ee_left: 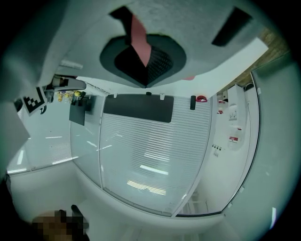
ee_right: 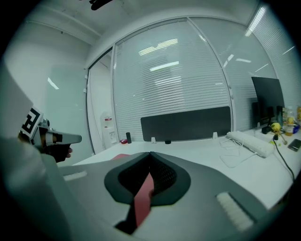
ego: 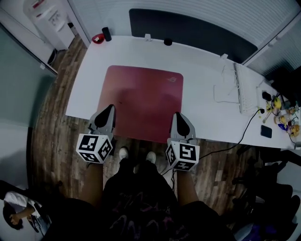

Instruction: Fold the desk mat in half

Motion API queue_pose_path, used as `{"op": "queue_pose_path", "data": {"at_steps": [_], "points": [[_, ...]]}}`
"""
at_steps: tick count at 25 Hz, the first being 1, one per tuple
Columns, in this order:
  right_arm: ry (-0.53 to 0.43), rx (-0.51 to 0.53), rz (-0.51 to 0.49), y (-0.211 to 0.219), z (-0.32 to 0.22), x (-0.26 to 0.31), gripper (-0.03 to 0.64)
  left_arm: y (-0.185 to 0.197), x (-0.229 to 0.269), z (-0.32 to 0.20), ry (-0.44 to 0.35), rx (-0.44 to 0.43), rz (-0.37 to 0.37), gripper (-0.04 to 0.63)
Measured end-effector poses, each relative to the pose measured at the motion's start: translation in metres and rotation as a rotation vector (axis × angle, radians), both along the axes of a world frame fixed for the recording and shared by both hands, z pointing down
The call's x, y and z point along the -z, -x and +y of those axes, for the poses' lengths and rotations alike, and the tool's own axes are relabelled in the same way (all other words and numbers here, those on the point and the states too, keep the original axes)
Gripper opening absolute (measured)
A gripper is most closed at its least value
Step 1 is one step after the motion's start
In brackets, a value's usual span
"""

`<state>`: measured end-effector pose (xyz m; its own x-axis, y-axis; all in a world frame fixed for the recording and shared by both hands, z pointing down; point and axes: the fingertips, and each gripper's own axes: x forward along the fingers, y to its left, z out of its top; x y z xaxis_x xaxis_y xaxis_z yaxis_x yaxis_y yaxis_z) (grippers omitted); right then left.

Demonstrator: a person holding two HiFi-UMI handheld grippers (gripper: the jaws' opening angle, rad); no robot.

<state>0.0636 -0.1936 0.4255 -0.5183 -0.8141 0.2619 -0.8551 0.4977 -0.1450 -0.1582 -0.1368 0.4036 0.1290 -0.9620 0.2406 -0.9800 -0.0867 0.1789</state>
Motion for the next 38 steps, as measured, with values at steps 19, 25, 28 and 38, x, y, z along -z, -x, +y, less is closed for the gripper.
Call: {"op": "queue_pose_path", "data": {"at_steps": [19,25,28,38], "points": [[0.047,0.253,0.056,0.155,0.039,-0.025,0.008,0.131,-0.034,0.069,0.043,0.213,0.067,-0.001],[0.061,0.371,0.066,0.215,0.059,-0.036,0.008,0.177,-0.045,0.106,0.060,0.321,0.080,0.000],[0.066,0.402,0.069,0.236,0.066,-0.039,0.008,0.191,-0.050,0.118,0.066,0.346,0.091,-0.001],[0.150,0.402,0.124,0.251,0.074,-0.076,0.008,0.196,-0.088,0.114,0.137,0.310,0.137,0.000]]}}
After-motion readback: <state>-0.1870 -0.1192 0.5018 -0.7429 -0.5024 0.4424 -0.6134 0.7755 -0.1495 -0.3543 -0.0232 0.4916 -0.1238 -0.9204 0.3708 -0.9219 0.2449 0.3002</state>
